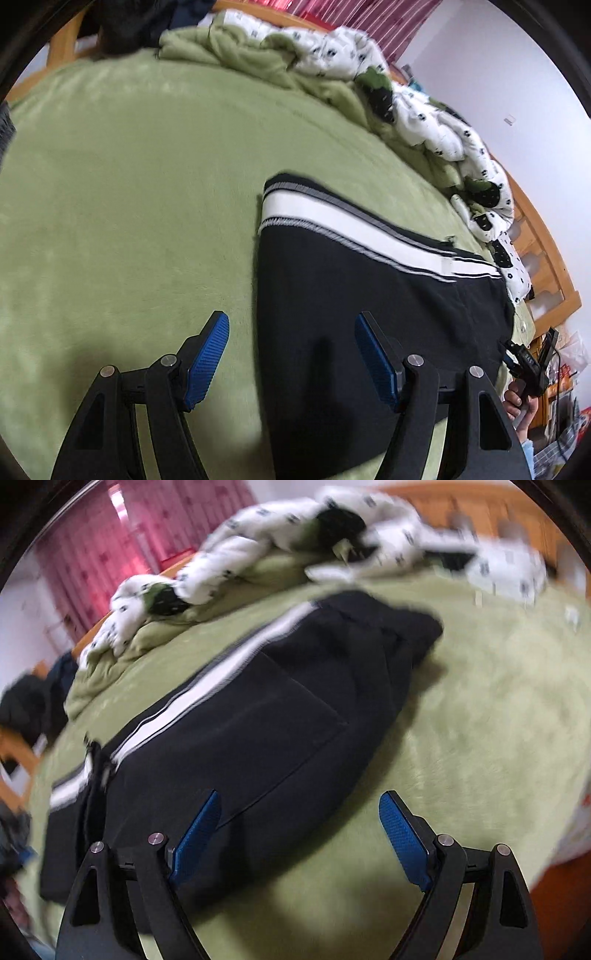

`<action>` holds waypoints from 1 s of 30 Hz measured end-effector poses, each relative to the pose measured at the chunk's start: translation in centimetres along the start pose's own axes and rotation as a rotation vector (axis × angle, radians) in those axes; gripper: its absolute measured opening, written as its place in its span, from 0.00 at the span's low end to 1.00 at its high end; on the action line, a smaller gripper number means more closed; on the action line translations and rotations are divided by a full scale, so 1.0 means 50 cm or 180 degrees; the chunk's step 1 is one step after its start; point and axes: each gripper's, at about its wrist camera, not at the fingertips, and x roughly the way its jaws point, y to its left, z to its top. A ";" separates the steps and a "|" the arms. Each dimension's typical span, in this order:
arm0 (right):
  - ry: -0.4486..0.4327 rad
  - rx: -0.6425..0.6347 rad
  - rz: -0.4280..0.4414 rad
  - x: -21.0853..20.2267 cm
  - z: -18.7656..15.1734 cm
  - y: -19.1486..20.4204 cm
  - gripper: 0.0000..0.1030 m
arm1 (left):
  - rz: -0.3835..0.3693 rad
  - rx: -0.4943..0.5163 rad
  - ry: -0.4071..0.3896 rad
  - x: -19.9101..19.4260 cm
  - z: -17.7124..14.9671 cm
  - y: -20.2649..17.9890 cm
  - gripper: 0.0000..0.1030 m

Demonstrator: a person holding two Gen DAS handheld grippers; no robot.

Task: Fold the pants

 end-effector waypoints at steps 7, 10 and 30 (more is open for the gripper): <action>-0.0061 0.0107 0.0106 0.072 0.084 -0.007 0.84 | -0.0302 -0.0006 0.0143 0.093 0.031 0.002 0.65; -0.0006 0.0167 0.0101 0.110 0.129 -0.006 0.80 | -0.0337 -0.0003 0.0330 0.127 0.056 -0.014 0.59; -0.0734 -0.0591 0.0739 -0.111 0.161 0.397 0.14 | -0.0023 0.0054 -0.0619 -0.185 0.159 0.052 0.09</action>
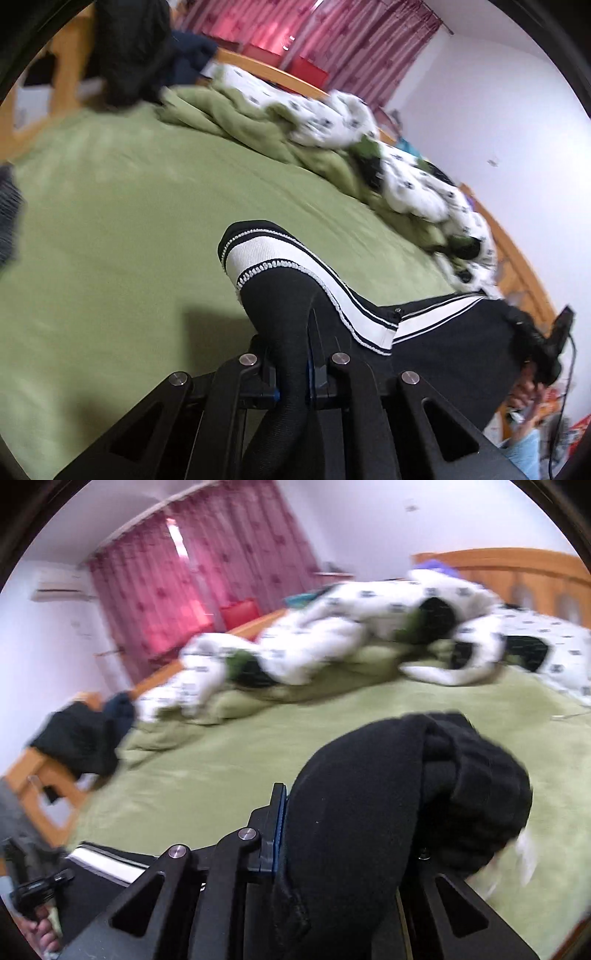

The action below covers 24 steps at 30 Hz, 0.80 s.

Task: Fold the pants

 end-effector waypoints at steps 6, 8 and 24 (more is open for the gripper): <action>0.0561 -0.0268 0.0251 0.128 -0.132 0.104 0.15 | 0.0792 0.0060 0.0180 -0.022 -0.014 0.146 0.14; 0.0721 -0.0212 0.0007 0.161 -0.173 0.086 0.18 | 0.1094 0.0014 0.0332 0.005 -0.049 0.187 0.27; 0.0751 -0.0285 -0.0249 -0.032 -0.241 -0.097 0.52 | 0.0901 -0.0082 0.0266 -0.014 -0.198 0.129 0.73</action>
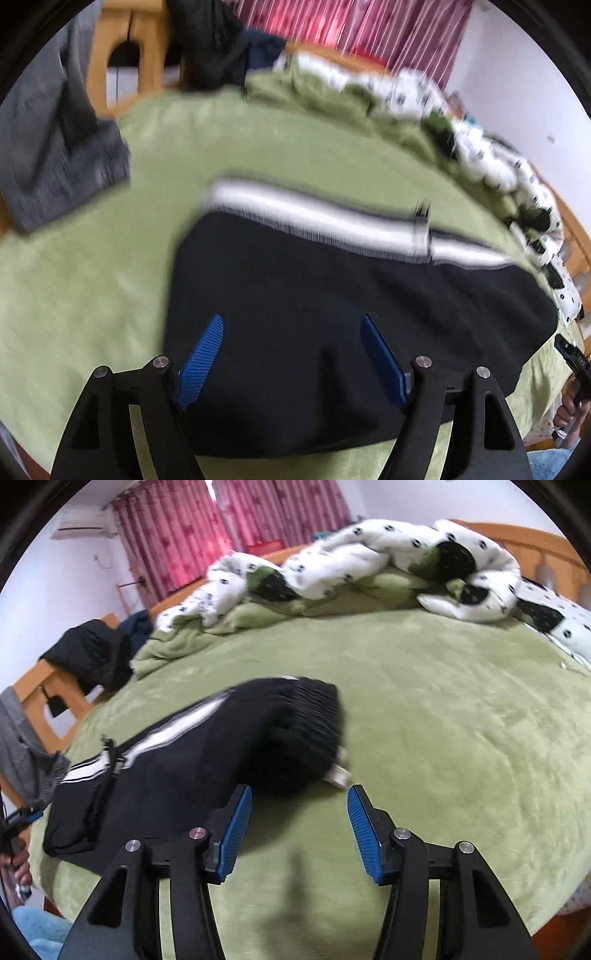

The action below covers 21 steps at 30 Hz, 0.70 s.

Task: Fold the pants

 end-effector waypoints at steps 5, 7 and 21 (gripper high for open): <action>0.0149 0.0040 0.0089 0.070 0.006 -0.007 0.52 | 0.0163 0.0066 -0.0018 0.000 -0.038 -0.028 0.73; 0.0168 0.0071 0.0134 0.097 0.014 0.000 0.55 | 0.0095 0.0055 -0.0007 -0.010 -0.038 -0.038 0.73; 0.0366 -0.0045 0.0329 0.218 0.057 0.078 0.54 | -0.0277 -0.0019 -0.0119 -0.001 -0.040 -0.041 0.73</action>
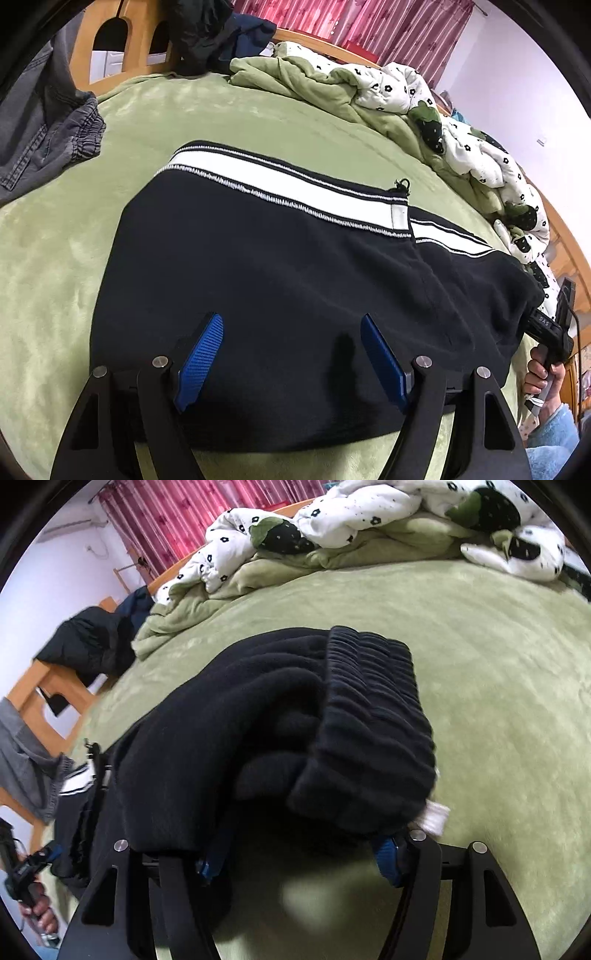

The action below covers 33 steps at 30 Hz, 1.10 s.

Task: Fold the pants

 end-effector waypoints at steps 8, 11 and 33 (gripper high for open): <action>-0.0354 -0.0499 -0.0657 -0.066 0.069 0.062 0.28 | -0.0185 0.0072 -0.0113 -0.006 0.019 0.029 0.73; -0.0504 -0.0941 -0.0955 -0.095 0.091 0.080 0.26 | -0.0205 0.0157 -0.0147 -0.008 0.021 0.035 0.73; -0.0186 0.0257 -0.1209 -0.206 -0.042 -0.054 0.63 | 0.0026 0.0340 -0.0274 -0.084 -0.026 0.072 0.73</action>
